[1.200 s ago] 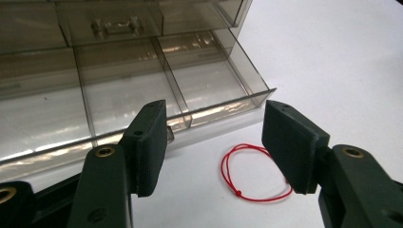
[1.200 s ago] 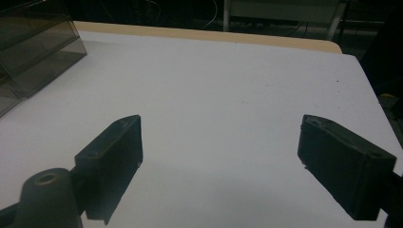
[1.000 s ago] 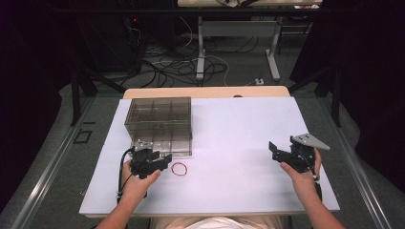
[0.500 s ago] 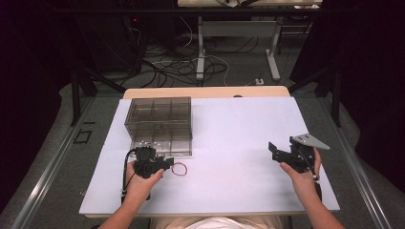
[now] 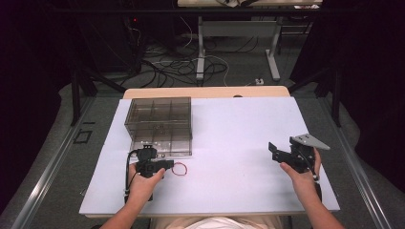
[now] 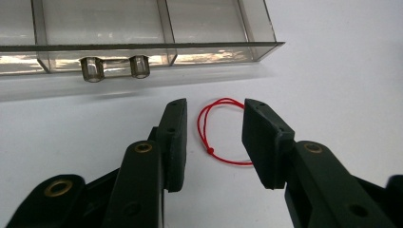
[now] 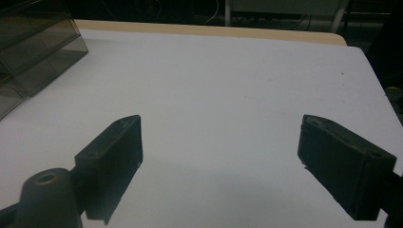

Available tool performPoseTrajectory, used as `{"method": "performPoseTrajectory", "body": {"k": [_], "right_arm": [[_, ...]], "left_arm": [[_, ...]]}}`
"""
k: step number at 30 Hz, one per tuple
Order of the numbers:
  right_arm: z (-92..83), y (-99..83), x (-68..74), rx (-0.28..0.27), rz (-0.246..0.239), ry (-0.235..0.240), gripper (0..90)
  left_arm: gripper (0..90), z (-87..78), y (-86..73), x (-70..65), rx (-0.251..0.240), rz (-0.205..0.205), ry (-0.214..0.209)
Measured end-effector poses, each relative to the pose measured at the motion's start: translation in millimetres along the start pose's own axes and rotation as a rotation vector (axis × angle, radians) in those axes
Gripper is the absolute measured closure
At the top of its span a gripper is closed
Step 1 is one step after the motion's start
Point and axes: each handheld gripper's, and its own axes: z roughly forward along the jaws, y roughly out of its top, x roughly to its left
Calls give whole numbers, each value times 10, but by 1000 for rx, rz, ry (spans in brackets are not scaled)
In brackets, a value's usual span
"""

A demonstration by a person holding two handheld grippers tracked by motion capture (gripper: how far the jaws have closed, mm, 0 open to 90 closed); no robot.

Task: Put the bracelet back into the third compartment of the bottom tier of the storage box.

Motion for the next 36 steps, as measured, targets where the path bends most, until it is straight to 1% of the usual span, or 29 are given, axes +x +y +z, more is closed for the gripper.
{"method": "performPoseTrajectory", "body": {"k": [2,5,6,8,13,18,20,23,24,26,27,28,29,31,36], "right_arm": [[0,-3,3,3,2,-1,147],[-12,0,4,20,3,2,147],[-10,-1,0,19,-2,2,147],[-7,-2,6,21,4,7,147],[-9,0,0,22,-1,5,147],[-11,0,0,18,13,8,147],[-10,-1,-5,19,8,7,147],[-4,-3,3,24,12,6,147],[0,-3,-3,16,3,4,147],[-1,-2,-4,15,1,4,147],[-1,-2,-1,16,6,5,147],[-4,-2,1,23,10,6,147],[-3,-3,3,24,13,7,147],[13,-9,-2,2,7,2,147],[9,-10,-8,12,8,9,148]], "left_arm": [[629,27,-9,-9,4,-7,11],[650,49,-15,-14,17,-15,13],[654,56,-17,-19,24,-13,15],[664,66,-22,-27,25,-14,18],[681,110,-33,-57,38,-7,37],[715,135,-33,-43,62,-15,39],[718,143,-34,-37,67,-21,43],[730,159,-36,-20,76,-32,39],[735,166,-36,-9,81,-38,34],[740,169,-38,-9,80,-42,35],[750,173,-39,-7,80,-40,35],[753,179,-41,-9,79,-47,32],[753,182,-39,-3,84,-40,29],[754,193,-40,-4,87,-39,24],[769,211,-46,-15,94,-39,19]]}}
